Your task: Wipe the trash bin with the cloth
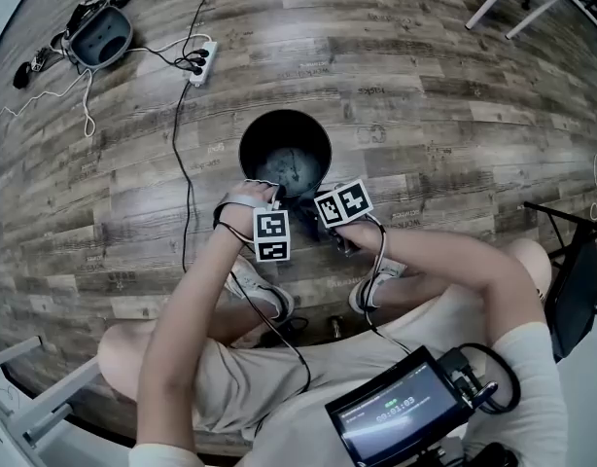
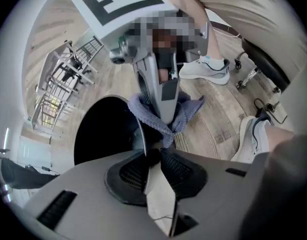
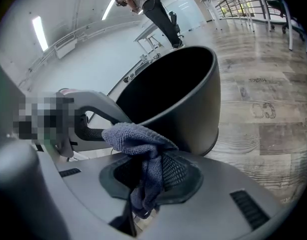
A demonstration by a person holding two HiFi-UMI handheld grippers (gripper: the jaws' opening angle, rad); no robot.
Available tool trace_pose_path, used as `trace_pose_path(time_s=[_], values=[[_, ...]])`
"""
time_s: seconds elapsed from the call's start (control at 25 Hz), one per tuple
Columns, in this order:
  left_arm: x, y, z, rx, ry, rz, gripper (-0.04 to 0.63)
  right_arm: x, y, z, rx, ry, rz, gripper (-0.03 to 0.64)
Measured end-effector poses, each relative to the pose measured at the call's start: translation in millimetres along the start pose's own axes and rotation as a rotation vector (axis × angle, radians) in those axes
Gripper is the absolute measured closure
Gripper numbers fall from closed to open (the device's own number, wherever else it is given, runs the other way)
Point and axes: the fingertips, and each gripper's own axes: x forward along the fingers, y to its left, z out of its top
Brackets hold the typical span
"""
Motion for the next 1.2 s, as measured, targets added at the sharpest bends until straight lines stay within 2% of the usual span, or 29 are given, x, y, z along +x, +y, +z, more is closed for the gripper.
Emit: trace_pose_path(time_s=[0.12, 0.76, 1.0, 1.2], values=[[-1, 0, 0, 0.024, -0.011, -0.004, 0.51, 16, -9, -8, 0.015, 0.015, -0.004, 0.537], [0, 1, 0, 0.033, -0.023, 0.001, 0.512, 107, -72, -59, 0.021, 0.063, -0.098, 0.537], [0, 0, 0, 0.029, -0.025, 0.011, 0.512, 125, -97, -76, 0.1, 0.055, -0.178, 0.537], [1, 2, 1, 0.005, -0.028, 0.019, 0.51, 109, -95, -81, 0.166, 0.083, -0.168, 0.537]])
